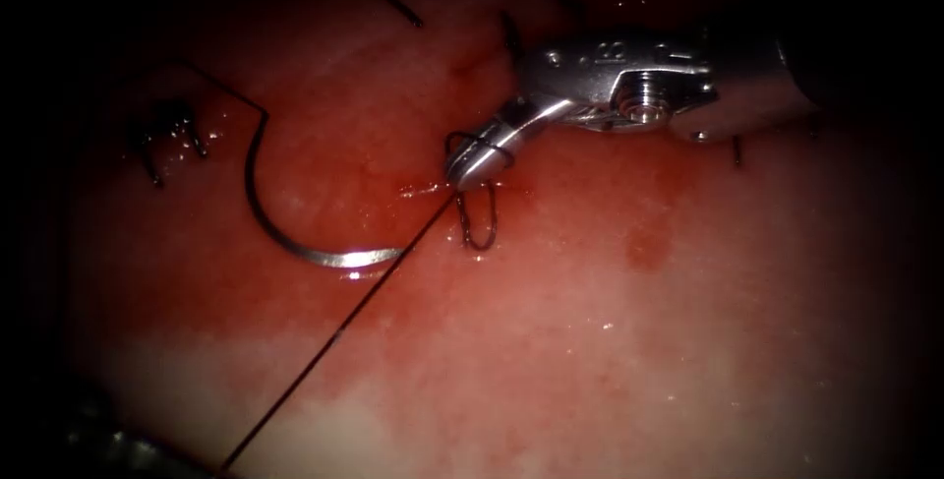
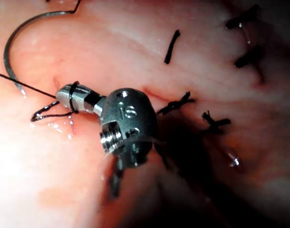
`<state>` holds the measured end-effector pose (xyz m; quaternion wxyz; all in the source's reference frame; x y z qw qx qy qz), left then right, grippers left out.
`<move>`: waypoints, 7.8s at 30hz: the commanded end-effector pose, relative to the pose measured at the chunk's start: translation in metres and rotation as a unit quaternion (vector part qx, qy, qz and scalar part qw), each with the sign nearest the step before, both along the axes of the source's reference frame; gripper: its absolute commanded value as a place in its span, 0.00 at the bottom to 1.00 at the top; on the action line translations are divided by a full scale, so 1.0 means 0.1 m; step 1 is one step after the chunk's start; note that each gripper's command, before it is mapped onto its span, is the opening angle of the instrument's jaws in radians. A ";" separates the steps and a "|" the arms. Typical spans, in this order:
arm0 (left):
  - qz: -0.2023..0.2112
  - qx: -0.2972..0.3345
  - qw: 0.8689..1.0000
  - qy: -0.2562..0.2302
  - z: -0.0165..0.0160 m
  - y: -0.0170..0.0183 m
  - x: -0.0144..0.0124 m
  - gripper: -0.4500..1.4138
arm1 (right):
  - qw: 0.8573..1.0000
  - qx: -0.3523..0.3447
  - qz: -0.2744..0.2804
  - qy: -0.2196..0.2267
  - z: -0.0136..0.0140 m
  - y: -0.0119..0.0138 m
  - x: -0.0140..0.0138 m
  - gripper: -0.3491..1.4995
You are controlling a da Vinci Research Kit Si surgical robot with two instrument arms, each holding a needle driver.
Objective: Wound Closure
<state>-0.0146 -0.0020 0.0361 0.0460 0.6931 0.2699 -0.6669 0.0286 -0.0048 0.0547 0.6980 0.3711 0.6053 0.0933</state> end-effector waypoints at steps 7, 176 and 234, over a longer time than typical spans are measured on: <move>0.045 0.015 0.999 -0.015 -0.011 -0.025 -0.003 0.00 | 1.000 -0.003 0.011 -0.006 0.018 0.002 -0.004 0.00; 0.253 0.255 0.931 0.060 0.021 -0.208 -0.018 0.00 | 0.962 -0.087 0.220 -0.140 0.020 0.052 -0.012 0.00; 0.016 -0.107 0.994 0.029 -0.114 0.012 0.022 0.00 | 0.942 -0.124 0.289 -0.116 -0.112 -0.045 -0.101 0.63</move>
